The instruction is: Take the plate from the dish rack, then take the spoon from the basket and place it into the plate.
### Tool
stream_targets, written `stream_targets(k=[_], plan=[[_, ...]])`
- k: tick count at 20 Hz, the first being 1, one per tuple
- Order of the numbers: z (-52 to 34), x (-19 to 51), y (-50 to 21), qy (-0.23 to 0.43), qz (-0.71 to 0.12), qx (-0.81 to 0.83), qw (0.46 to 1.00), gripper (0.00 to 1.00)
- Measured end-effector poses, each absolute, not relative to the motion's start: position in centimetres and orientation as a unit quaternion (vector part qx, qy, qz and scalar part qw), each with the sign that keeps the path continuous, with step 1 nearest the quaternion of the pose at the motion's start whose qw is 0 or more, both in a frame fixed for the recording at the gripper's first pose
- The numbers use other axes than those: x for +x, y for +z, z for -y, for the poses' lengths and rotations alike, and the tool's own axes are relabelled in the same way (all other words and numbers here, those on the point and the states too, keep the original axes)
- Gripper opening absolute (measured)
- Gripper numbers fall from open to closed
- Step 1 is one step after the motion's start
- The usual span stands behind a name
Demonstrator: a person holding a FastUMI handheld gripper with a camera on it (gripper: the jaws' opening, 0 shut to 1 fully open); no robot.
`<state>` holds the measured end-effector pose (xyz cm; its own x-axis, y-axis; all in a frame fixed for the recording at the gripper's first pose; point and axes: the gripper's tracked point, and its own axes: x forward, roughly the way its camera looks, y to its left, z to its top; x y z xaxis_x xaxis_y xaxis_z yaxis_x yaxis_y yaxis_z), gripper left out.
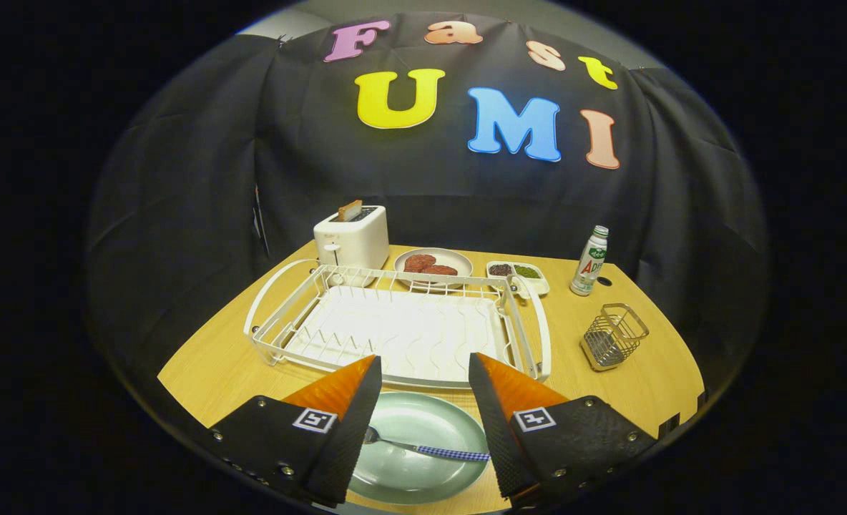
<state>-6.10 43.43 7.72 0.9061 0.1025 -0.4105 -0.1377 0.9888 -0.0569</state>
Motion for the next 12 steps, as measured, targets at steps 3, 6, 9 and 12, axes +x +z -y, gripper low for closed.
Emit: stream_targets(k=[3,6,9,12], plan=[[-41.3,-5.8,10.5,0.04,-0.183,-0.044,0.981,0.75],[-38.6,-4.9,15.4,0.016,-0.139,-0.038,0.989,0.75],[-36.2,-4.0,21.2,-0.002,-0.087,-0.03,0.996,0.75],[-33.4,-3.2,26.6,-0.021,-0.038,-0.023,0.999,0.75]])
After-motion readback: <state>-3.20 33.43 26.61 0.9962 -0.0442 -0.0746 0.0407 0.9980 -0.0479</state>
